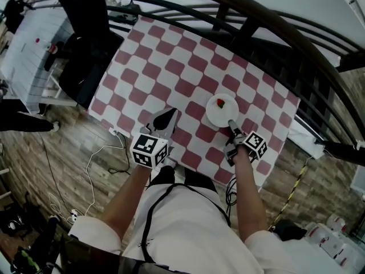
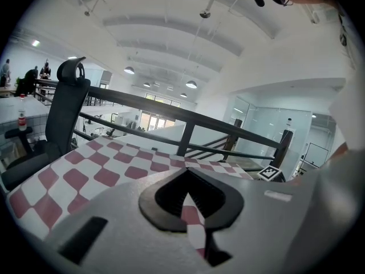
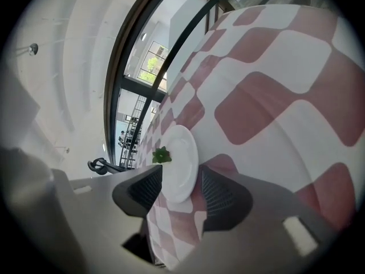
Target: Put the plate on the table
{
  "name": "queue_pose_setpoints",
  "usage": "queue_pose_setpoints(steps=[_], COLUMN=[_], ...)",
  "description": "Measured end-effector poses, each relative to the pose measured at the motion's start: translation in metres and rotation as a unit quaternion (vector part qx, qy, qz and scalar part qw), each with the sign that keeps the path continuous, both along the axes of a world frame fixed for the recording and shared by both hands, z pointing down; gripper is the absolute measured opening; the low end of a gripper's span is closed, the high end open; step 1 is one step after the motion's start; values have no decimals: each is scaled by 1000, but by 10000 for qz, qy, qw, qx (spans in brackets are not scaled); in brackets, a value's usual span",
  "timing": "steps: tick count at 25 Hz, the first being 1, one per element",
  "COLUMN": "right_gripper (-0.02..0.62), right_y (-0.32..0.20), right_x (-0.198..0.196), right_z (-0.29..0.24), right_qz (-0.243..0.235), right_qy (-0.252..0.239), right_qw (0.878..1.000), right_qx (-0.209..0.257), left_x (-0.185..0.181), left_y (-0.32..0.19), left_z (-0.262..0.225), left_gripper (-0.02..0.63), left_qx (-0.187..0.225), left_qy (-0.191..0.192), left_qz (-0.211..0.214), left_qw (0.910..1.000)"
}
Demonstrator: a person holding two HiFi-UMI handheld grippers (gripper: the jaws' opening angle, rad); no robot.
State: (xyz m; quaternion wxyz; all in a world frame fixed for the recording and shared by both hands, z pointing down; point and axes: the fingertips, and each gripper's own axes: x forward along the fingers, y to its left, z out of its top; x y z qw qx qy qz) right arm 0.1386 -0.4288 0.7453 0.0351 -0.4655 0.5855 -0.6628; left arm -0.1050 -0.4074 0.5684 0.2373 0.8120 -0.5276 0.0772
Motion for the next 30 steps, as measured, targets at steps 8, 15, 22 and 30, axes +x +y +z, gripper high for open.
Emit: queue_pose_setpoints(steps=[8,15,22,30], right_gripper=[33,6,6,6], right_y=[23,42,69,95], right_x=[11,2,-1,4], right_z=[-49,-127,-198,-248], right_qz=[85,-101,-482,-536], right_qy=[123,151,672,920], right_qw=[9971,9815,9544,9339], right_qx=[744,1909,2869,3414], left_x=[7,16,23,38], left_y=[13,31,43,51], left_z=[-18,-37,-61,-92], left_gripper=[3,3,3,3], left_qx=[128,250,459,725], left_qy=[-5,61,86,98], left_qz=[253,543,827,1130], left_qw=[9996,9982,9955,9909])
